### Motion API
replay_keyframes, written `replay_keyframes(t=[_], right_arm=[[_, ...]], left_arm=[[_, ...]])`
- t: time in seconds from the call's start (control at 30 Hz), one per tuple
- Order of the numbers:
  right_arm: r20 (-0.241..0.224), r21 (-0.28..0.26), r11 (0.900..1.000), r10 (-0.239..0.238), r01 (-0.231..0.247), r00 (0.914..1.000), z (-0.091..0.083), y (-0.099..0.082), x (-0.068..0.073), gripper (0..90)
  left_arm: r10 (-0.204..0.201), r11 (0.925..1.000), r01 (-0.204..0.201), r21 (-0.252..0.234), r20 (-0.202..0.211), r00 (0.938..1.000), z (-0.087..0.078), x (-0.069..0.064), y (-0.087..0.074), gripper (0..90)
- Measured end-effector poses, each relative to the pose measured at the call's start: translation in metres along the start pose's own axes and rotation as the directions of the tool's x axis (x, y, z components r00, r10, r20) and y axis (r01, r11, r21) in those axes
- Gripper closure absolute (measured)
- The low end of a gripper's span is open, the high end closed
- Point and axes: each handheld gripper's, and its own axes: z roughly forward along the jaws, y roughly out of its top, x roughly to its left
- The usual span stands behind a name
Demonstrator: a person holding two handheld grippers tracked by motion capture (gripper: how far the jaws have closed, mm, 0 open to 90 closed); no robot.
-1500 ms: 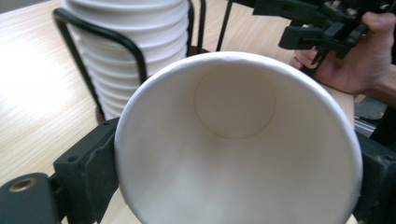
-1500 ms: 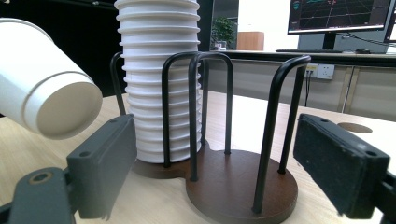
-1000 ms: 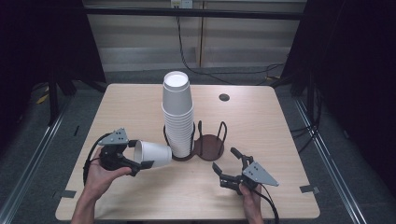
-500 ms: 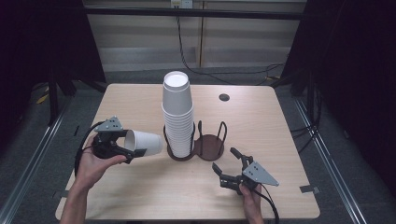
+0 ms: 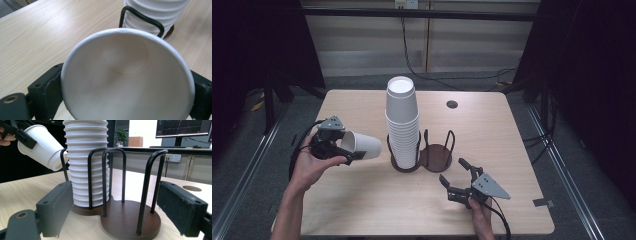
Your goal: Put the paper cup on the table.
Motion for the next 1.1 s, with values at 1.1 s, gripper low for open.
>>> replay_keyframes(t=[1.1], right_arm=[[0.016,-0.002,1.0000,-0.003,0.003,0.9999,0.000,0.000,0.000,12.8]], left_arm=[[0.050,0.9311,-0.025,0.364,-0.061,0.9969,0.041,0.016,0.018,7.5]])
